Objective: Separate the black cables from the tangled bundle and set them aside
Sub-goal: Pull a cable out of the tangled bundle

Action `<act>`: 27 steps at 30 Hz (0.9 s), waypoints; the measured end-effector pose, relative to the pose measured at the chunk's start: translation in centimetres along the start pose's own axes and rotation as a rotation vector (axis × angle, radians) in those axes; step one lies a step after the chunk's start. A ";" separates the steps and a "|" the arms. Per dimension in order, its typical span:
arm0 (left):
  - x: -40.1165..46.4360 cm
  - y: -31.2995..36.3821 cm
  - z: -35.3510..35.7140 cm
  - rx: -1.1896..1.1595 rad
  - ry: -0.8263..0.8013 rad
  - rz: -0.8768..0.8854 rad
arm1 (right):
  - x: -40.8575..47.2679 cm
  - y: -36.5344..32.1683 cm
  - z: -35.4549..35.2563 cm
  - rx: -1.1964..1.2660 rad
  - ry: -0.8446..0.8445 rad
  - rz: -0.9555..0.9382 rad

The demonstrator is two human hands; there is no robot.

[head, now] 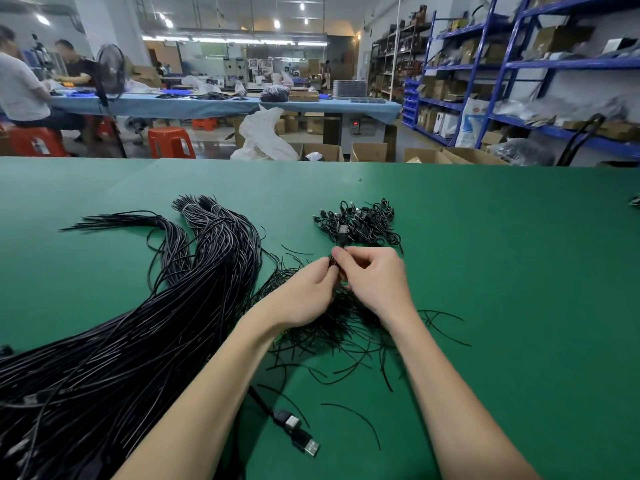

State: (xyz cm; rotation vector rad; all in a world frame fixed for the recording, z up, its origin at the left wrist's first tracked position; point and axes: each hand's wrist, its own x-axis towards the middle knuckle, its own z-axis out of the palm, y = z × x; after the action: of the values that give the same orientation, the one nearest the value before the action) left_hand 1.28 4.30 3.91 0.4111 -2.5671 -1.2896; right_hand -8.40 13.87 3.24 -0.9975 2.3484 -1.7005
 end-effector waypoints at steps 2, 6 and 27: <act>0.2 0.0 -0.2 0.206 0.049 0.016 | 0.1 -0.2 -0.2 0.001 -0.037 -0.011; -0.1 0.3 0.5 0.314 0.070 0.061 | 0.1 -0.2 -0.1 -0.041 0.031 -0.038; 0.1 0.6 -0.2 -0.215 -0.069 -0.054 | 0.7 0.3 -2.2 0.072 -0.146 0.047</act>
State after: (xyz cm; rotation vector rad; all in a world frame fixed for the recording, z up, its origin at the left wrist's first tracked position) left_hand 1.19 4.44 4.56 0.4025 -2.4510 -1.6059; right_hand -10.02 15.31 4.00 -1.0093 2.1874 -1.6237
